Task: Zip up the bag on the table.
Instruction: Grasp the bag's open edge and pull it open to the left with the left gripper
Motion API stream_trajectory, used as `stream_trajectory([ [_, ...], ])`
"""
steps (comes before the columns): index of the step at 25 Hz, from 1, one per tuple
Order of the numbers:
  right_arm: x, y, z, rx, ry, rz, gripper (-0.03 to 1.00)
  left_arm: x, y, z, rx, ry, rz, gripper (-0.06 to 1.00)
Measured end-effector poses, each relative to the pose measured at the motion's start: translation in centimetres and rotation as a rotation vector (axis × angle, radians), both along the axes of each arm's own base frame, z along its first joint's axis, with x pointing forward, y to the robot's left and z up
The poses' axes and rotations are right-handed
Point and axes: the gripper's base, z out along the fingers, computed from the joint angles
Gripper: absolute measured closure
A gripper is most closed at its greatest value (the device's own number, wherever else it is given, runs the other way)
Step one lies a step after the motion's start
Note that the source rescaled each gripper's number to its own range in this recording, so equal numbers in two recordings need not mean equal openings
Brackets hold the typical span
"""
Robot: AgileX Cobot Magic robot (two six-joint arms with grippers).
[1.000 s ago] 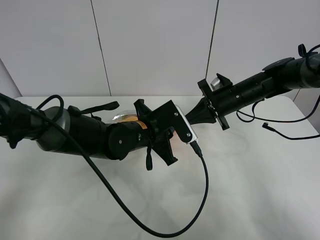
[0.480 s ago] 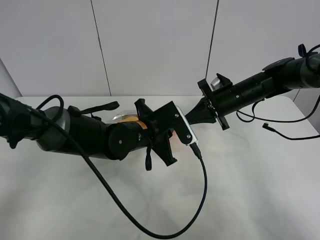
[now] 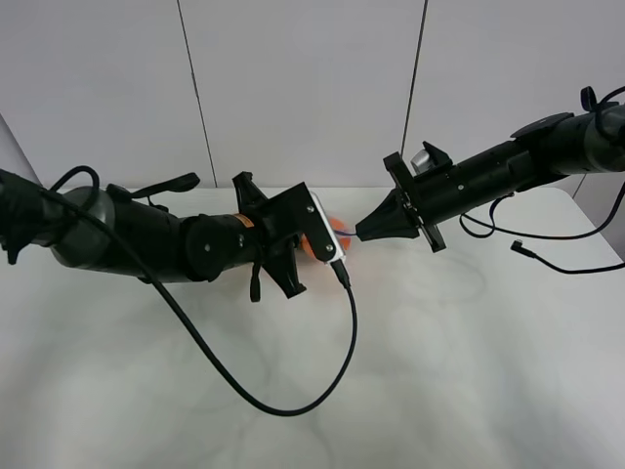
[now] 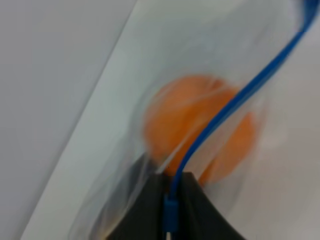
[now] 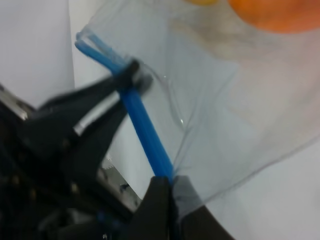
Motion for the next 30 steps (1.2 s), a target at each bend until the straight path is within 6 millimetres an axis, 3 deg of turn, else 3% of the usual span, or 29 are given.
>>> stream_trajectory([
  [17, 0.1, 0.2, 0.2, 0.026, -0.001, -0.016, 0.97, 4.4, 9.8, -0.3, 0.054, 0.019, 0.238, 0.94],
  [26, 0.1, 0.2, 0.2, 0.02, 0.001, -0.007, 0.97, 5.3, 13.8, -0.5, 0.054, 0.044, 0.338, 0.94],
  [30, 0.1, 0.2, 0.3, 0.025, 0.0, -0.011, 0.97, 5.4, 14.3, -0.5, 0.054, 0.052, 0.347, 0.94],
])
